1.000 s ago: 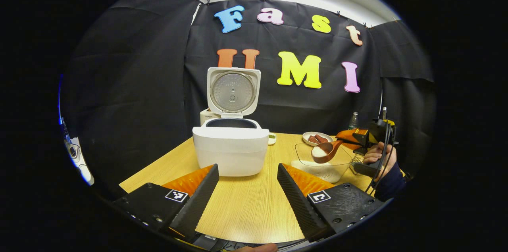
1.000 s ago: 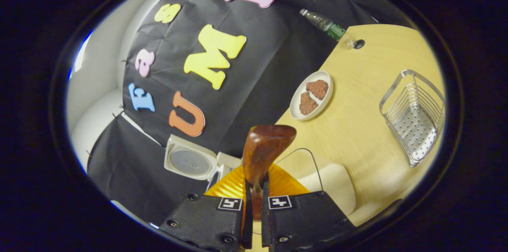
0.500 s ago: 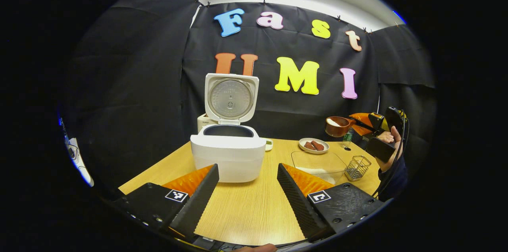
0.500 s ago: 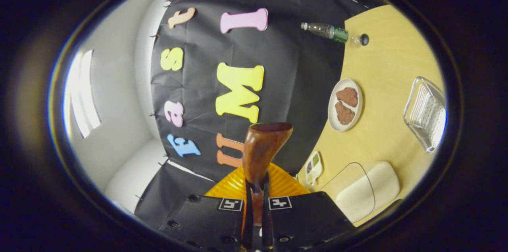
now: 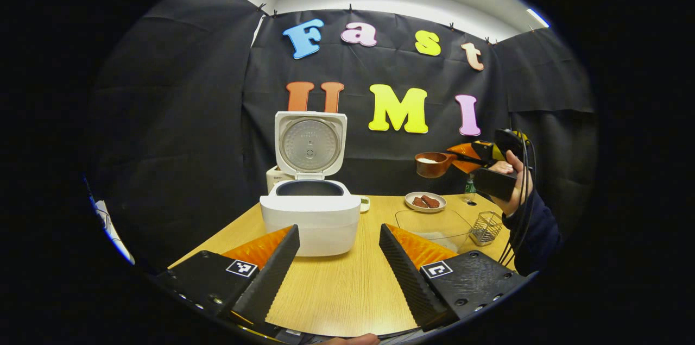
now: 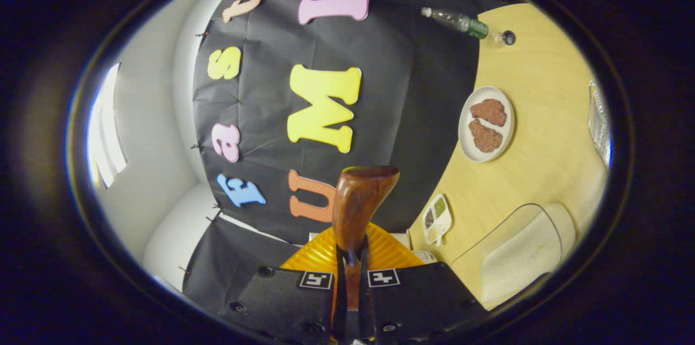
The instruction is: Close the left gripper, press the button to open the rice cooker; take a wooden spoon from the chopstick holder with the right hand, scoop a spoonful of rice and pour it into the rice cooker, then put the wooden spoon back into the chopstick holder.
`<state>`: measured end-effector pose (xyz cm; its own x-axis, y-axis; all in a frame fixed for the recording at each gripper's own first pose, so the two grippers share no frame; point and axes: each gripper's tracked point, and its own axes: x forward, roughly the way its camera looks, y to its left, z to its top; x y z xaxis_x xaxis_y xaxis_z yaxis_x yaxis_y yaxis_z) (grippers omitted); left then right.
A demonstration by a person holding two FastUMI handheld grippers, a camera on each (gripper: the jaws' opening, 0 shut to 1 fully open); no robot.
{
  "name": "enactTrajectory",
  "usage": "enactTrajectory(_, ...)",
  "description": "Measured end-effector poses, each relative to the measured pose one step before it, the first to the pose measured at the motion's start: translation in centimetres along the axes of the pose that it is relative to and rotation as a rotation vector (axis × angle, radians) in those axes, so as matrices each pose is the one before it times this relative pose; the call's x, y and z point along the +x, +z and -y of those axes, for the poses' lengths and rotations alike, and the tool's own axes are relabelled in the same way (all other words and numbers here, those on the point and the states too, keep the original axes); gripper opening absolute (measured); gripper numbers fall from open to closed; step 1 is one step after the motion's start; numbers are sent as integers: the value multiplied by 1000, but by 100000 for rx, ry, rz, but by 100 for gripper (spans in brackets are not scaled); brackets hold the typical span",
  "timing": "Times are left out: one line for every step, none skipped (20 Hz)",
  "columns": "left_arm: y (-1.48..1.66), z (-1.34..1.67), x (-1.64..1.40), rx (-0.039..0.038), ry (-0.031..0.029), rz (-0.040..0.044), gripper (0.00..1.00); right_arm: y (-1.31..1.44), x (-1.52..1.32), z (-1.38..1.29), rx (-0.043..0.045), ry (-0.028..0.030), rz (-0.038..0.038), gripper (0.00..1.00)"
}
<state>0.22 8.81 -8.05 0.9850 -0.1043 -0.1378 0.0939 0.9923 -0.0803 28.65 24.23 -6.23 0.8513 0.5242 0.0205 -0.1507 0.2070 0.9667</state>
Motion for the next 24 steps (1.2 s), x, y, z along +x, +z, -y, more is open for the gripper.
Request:
enactTrajectory(-6, -569, -222, -91, 291, 272, 94, -1081, 1255, -317, -2285, -681, -726, 10)
enactTrajectory(93, -664, -206, -461, 527, 484, 94, -775, 1329, -582, -2345, -413, -974, 10)
enactTrajectory(24, -620, -315, -1116, 402, 504, 94, -826, 1308, -524, -2167, -436, -1016, 10)
enactTrajectory(7, -509, -222, -1391, 249, 421, 94, -1131, 1411, -670, -1944, -101, -1483, 10)
enactTrajectory(66, -520, -140, -1330, 179, 386, 94, -882, 1349, -481, -1417, -132, -605, 10)
enactTrajectory(83, -401, -212, -967, 86, 238, 94, -993, 1519, -494, -2133, -217, -1218, 10)
enactTrajectory(-9, -382, -92, -721, 385, 107, 94, -1032, 1624, -268, -2964, -939, -1204, 10)
enactTrajectory(-53, -356, -170, -379, 578, -93, 94, -1143, 1588, -168, -3693, -1471, -1690, 10)
enactTrajectory(59, -328, -127, 24, 528, 206, 94, -1220, 1561, -199, -3989, -1301, -1822, 10)
enactTrajectory(14, -260, -148, 298, 372, 230, 94, -1105, 1447, -283, -4262, -916, -1647, 10)
enactTrajectory(25, -83, -112, 391, 161, 224, 94, -933, 1435, -327, -4106, -939, -1516, 10)
enactTrajectory(-25, -16, -378, 539, -102, 378, 94, -1058, 1295, -374, -4747, -1591, -1858, 11)
enactTrajectory(-16, 15, -160, 528, -40, 192, 94, -869, 1157, -246, -4049, -1036, -1453, 11)
enactTrajectory(85, -232, 77, 128, -96, 101, 94, -864, 1176, -299, -4924, -922, -1841, 11)
enactTrajectory(15, 211, -90, -633, -898, -338, 94, -615, 849, -325, -4973, -897, -1446, 11)
enactTrajectory(97, 97, -185, -240, -431, 163, 94, -366, 822, -251, -4485, -1883, -764, 10)
enactTrajectory(81, -188, -159, 223, 334, 648, 94, -429, 780, -19, -4799, -2416, -1336, 10)
enactTrajectory(8, -179, -22, 136, 378, 633, 94, -310, 449, -119, -4396, -1437, -423, 11)
enactTrajectory(-96, -49, -47, -159, 72, 313, 94, -114, 359, -716, -4613, 110, -429, 10)
enactTrajectory(117, -230, -8, -503, 118, 214, 94, -42, 197, -734, -5545, -62, 113, 11)
enactTrajectory(-75, -196, 31, -663, 203, -314, 94, 99, 157, -474, -5581, -345, 342, 10)
enactTrajectory(-68, -123, 96, -472, 426, -592, 94, 103, -34, -431, -5104, -779, 1189, 11)
enactTrajectory(-183, -168, 6, -354, 448, -548, 94, -90, -20, -314, -5113, -1404, 12, 11)
enactTrajectory(-218, 78, -173, -79, 282, -492, 94, -108, -40, -266, -4842, -762, -234, 11)
